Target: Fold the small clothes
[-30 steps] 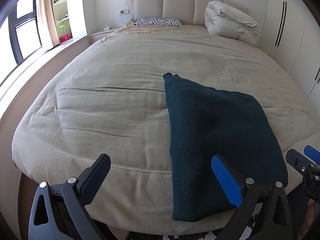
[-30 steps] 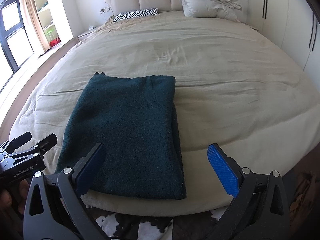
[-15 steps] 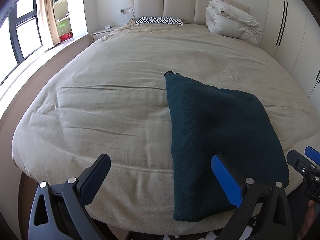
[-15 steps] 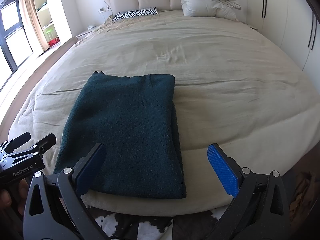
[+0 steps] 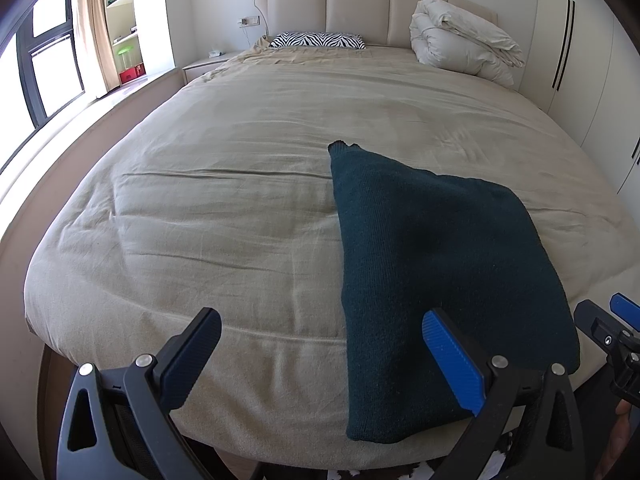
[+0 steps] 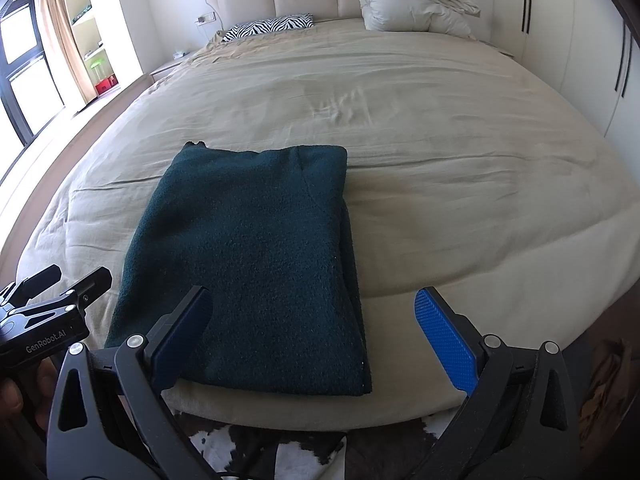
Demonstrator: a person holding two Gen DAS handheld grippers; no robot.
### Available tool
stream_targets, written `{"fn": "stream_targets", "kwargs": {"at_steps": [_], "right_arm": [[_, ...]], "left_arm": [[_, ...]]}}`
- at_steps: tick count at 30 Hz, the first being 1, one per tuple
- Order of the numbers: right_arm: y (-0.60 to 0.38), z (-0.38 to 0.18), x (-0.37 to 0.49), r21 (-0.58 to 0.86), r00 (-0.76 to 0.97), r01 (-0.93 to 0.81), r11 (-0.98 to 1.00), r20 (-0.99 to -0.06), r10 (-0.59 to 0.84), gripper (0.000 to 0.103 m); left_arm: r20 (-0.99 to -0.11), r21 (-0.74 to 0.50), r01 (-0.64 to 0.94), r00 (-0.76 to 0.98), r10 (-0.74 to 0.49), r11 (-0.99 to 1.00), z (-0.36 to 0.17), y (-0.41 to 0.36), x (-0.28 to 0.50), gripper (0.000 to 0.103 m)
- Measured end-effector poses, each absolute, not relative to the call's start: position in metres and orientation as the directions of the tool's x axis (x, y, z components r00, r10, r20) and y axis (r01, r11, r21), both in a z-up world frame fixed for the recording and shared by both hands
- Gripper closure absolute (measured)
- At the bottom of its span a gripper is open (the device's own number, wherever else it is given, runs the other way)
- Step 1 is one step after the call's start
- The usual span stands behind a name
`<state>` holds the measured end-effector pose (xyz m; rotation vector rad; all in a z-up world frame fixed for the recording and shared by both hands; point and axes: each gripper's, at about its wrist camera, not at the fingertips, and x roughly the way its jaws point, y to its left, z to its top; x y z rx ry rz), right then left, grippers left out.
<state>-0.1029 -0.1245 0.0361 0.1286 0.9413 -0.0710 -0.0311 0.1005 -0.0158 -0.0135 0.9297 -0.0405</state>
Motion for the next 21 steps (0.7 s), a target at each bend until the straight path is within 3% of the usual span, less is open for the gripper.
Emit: {"fn": "stream_targets", "kwargs": {"at_steps": [21], "right_arm": [[-0.1243,0.0338,-0.1062,0.082,0.583,0.12,0.989,-0.813,-0.004,0.0]], "left_arm": [[-0.804,-0.031,0.033,0.593,-0.045,0.999,-0.0184,0.1031,-0.0304,0.0]]}}
